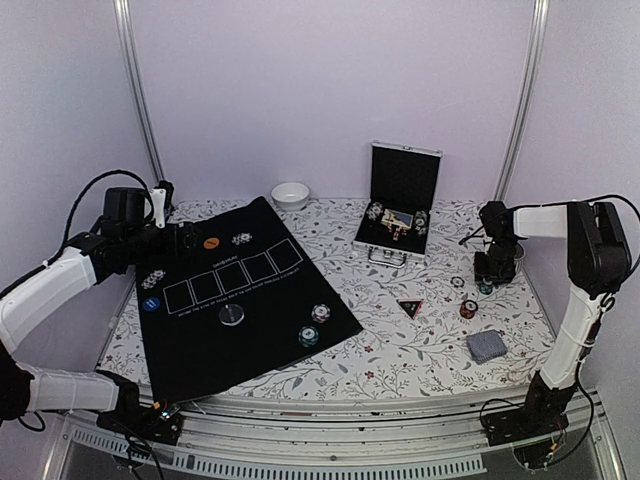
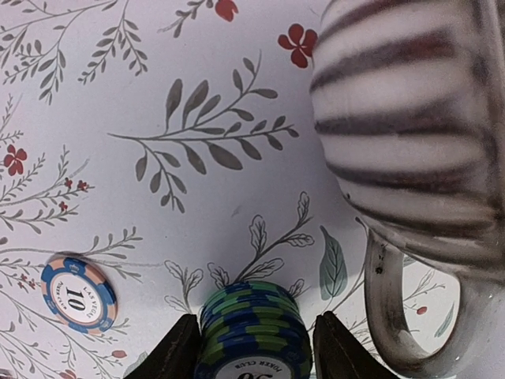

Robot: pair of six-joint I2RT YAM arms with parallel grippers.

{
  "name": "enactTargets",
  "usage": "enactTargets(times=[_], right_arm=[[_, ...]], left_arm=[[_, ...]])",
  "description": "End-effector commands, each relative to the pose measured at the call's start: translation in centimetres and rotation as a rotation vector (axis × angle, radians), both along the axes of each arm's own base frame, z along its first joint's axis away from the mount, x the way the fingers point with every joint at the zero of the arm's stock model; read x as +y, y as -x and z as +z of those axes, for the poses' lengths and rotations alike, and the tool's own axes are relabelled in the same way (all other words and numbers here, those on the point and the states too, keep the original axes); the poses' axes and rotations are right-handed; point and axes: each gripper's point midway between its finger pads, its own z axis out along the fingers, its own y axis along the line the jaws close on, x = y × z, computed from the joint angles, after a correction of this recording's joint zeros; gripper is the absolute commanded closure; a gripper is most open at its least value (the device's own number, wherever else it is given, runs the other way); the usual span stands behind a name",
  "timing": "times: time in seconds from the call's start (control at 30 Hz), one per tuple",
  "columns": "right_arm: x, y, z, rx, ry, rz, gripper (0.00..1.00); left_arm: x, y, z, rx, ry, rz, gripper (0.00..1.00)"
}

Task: Distribute texas hold em gaming equipment
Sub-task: Pick up the pile of poker chips from the pile of poker chips, then pass from the right arm to the left

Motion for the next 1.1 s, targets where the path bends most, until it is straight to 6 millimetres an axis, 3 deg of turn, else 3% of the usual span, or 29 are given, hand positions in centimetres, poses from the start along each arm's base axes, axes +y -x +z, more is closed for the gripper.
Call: enactTargets(times=[0.0, 0.23, 0.33, 0.63, 0.73, 0.8, 0.87, 0.97, 1.07], right_arm=[[-0.2, 0.3, -0.7, 0.013, -0.011, 0.000, 0.52], [-0.2, 0.5, -0.4, 0.017, -0.015, 0.007, 0.82], [-0.3, 0.4, 0.7, 0.008, -0.003, 0.009, 0.95], [0.5, -0.1, 5.9, -0.056, 0.005, 0.043, 0.97], [1.8, -0.2, 7.2, -0.069, 0.004, 0.079, 0.97], [3.6, -0.3, 8.1, -0.073, 0.008, 0.128, 0.97], [6.8, -0.3, 9.2, -0.083, 0.012, 0.213, 0.97], [12.4, -0.1, 11.1, -0.105, 0.015, 0.364, 0.97], [19.0, 0.6, 13.0, -0.127, -0.011, 0.526, 0.97]], left_arm=[[0.4, -0.2, -0.2, -0.008, -0.013, 0.006, 0.02], [0.4, -0.2, -0.1, -0.009, -0.014, 0.008, 0.02], [0.4, -0.2, -0.1, -0.009, -0.013, 0.006, 0.02], [0.4, -0.2, -0.1, -0.009, -0.015, 0.006, 0.02], [0.4, -0.2, -0.1, -0.008, -0.014, 0.007, 0.02], [0.3, -0.2, -0.1, -0.008, -0.014, 0.006, 0.02], [0.3, -0.2, -0.1, -0.009, -0.011, 0.002, 0.02], [-0.5, -0.1, 0.4, -0.015, 0.021, -0.034, 0.02], [-2.6, 0.3, 1.7, -0.027, 0.122, -0.122, 0.02]])
